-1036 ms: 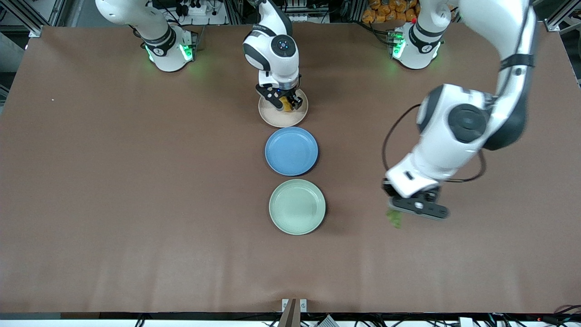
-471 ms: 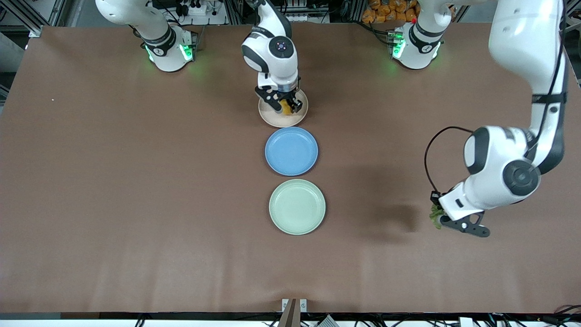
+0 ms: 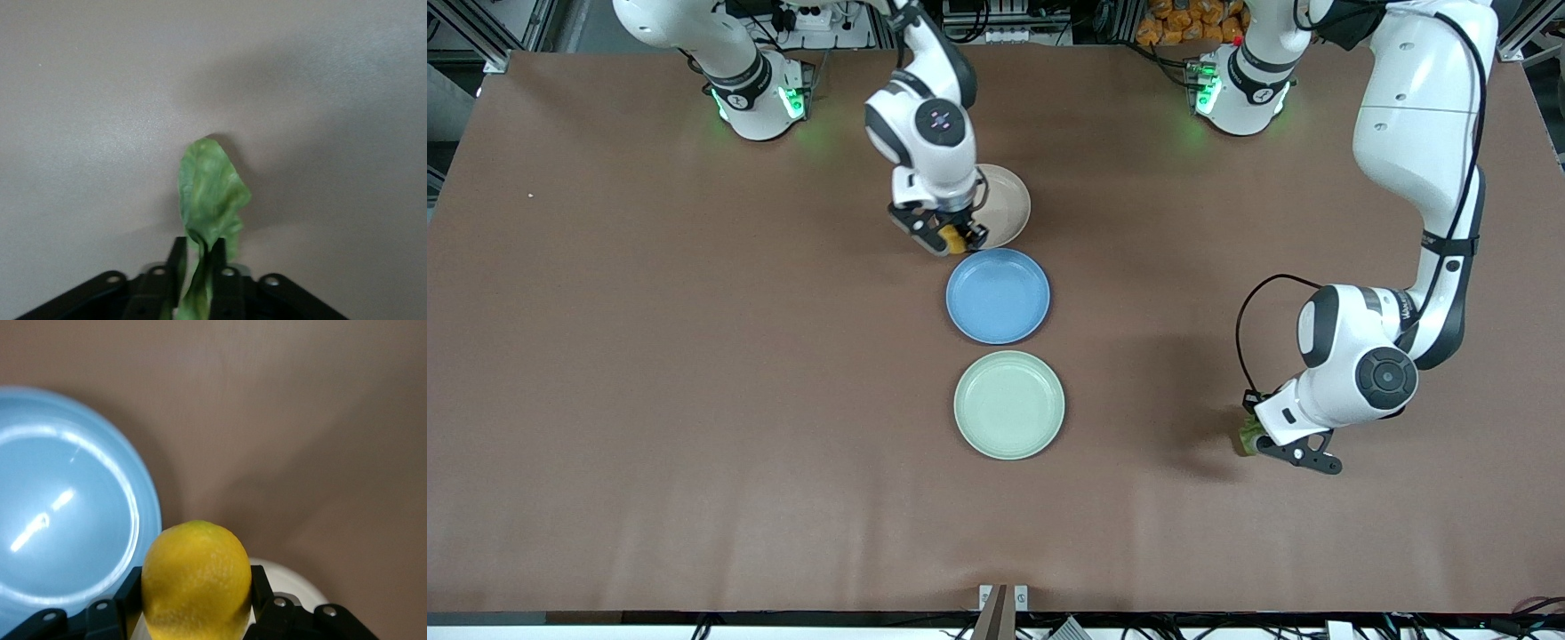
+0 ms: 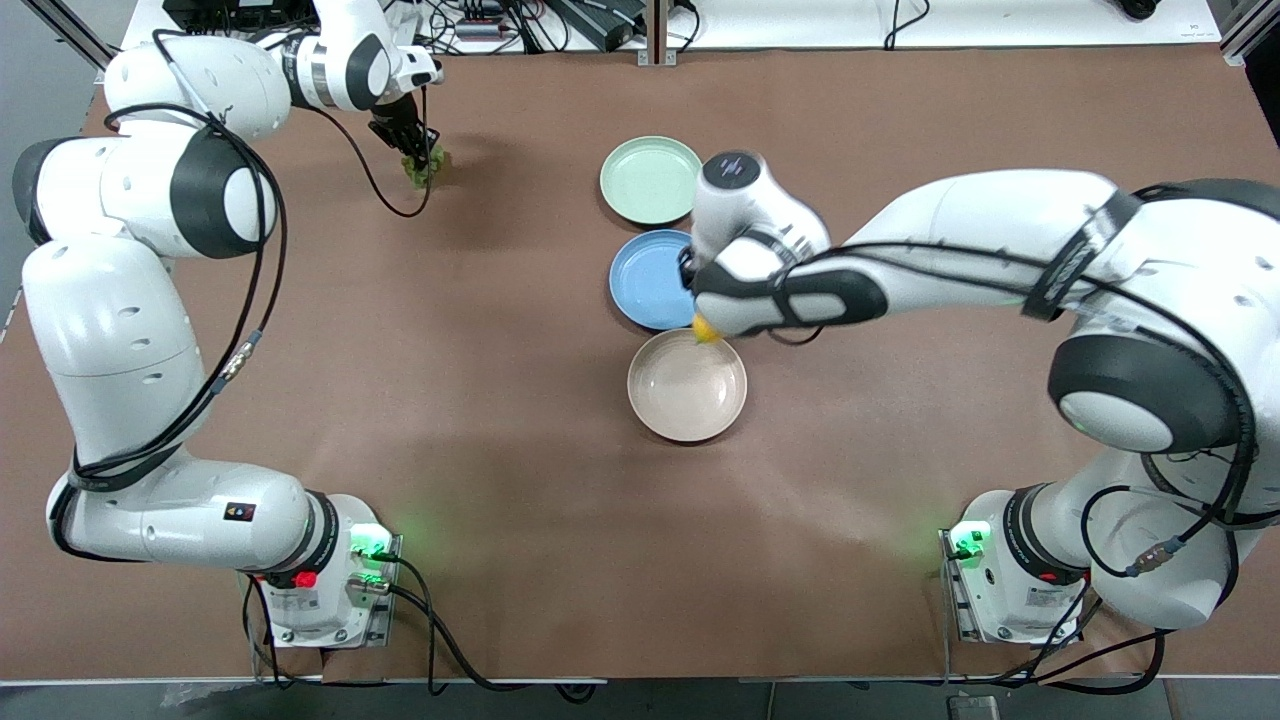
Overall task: Pick lemon and lettuce from plates
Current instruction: 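Lower the lettuce onto the table while the right gripper carries the lemon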
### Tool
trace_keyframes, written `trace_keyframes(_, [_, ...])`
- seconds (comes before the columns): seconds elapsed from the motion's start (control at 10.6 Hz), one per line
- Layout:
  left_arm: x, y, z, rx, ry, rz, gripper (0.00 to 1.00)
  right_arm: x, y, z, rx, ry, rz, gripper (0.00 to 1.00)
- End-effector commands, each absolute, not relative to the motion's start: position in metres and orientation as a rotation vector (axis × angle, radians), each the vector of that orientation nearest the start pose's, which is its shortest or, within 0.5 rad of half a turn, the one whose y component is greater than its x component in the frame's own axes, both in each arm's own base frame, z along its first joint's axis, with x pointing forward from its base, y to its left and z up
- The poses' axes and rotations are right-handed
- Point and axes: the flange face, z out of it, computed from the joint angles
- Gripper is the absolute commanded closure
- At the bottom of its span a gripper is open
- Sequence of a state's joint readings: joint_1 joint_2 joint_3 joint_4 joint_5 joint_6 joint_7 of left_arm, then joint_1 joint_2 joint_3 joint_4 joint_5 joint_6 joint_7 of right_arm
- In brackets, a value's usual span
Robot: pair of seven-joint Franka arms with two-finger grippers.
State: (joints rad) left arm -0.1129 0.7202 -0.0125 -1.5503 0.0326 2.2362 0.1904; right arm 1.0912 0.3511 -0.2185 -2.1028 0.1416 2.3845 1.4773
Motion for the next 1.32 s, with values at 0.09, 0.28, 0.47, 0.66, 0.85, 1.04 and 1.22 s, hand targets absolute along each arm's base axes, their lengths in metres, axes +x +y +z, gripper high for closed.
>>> trace_keyframes(0.09, [0.705,-0.076,0.239,-3.08,0.512,0.001,0.0,0.432,0.355,0.294,-3.108,0.846,0.133,1.0])
trace_keyframes(0.28, [0.71,-0.07,0.272,-3.077,0.496,-0.067,0.0,0.458,0.319,0.297,-3.144,0.72,0.132,1.0])
trace_keyframes(0.47, [0.711,-0.064,0.298,-3.082,0.48,-0.113,0.0,0.479,0.282,0.3,-3.172,0.63,0.141,1.0])
trace_keyframes(0.66, [0.709,-0.065,0.323,-3.082,0.48,-0.14,0.0,0.505,0.226,0.304,-3.202,0.46,0.172,1.0])
trace_keyframes(0.85, [0.706,-0.059,0.356,-3.077,0.467,-0.165,0.0,0.525,0.183,0.301,-3.207,0.362,0.178,1.0])
trace_keyframes(1.04, [0.7,-0.05,0.4,-3.064,0.452,-0.196,0.0,0.549,0.122,0.305,-3.199,0.203,0.173,1.0])
trace_keyframes(1.22, [0.692,-0.026,0.44,-3.078,0.392,-0.23,0.0,0.57,0.077,0.304,-3.206,0.051,0.151,1.0])
